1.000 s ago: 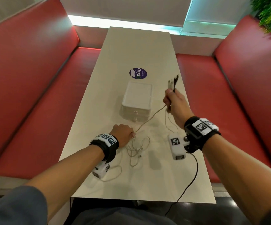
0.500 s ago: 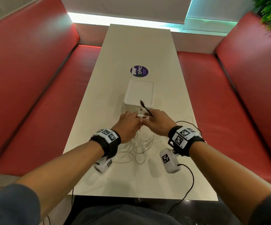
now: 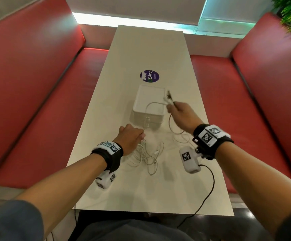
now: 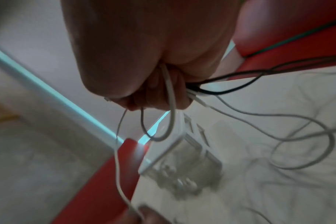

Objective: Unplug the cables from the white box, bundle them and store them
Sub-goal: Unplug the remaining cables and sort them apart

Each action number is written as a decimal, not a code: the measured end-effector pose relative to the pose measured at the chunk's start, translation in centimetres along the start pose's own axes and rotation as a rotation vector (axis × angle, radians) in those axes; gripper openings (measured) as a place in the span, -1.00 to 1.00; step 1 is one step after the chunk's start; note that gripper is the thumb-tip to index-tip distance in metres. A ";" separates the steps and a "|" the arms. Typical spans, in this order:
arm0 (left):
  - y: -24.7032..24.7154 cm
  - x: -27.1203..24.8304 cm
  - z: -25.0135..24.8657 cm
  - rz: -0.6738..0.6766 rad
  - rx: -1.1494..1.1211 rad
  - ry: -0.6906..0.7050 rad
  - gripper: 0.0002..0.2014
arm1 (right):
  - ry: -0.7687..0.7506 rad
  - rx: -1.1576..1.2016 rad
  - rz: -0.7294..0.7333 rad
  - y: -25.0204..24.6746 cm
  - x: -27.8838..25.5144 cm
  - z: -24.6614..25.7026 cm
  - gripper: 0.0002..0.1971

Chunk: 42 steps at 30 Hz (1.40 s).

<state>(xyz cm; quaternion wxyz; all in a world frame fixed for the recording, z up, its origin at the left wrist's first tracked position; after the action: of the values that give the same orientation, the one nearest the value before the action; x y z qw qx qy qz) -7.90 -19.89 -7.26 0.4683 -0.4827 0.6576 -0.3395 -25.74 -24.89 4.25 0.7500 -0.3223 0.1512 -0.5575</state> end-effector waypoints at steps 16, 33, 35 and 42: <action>0.6 0.1 -1.9 0.016 -0.241 0.145 -0.68 | -0.271 -0.249 0.253 4.8 -0.4 3.0 -0.76; 1.3 0.3 1.2 0.066 0.021 0.052 -0.74 | -0.159 -0.118 0.123 1.1 0.3 2.7 -0.66; 1.9 0.1 1.9 0.094 0.066 0.040 -0.74 | -0.137 -0.113 0.128 -0.1 0.6 2.5 -0.64; 2.4 -0.2 2.4 0.146 0.036 -0.021 -0.67 | -0.121 -0.041 0.056 -2.8 0.9 2.6 -0.65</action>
<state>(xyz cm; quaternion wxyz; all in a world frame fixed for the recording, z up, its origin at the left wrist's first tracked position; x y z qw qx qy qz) -6.42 -18.96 -10.14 0.5074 -0.4285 0.6799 -0.3108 -26.00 -25.44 8.15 0.7663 -0.3662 0.1260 -0.5126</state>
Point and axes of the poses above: each hand's wrist, its own x-axis towards the middle knuckle, its own y-axis out of the palm, z = x × y, the point moved 9 cm from there along x, towards the middle knuckle, and after that the axes turned 13 degrees about -y, right-handed, at the moved point
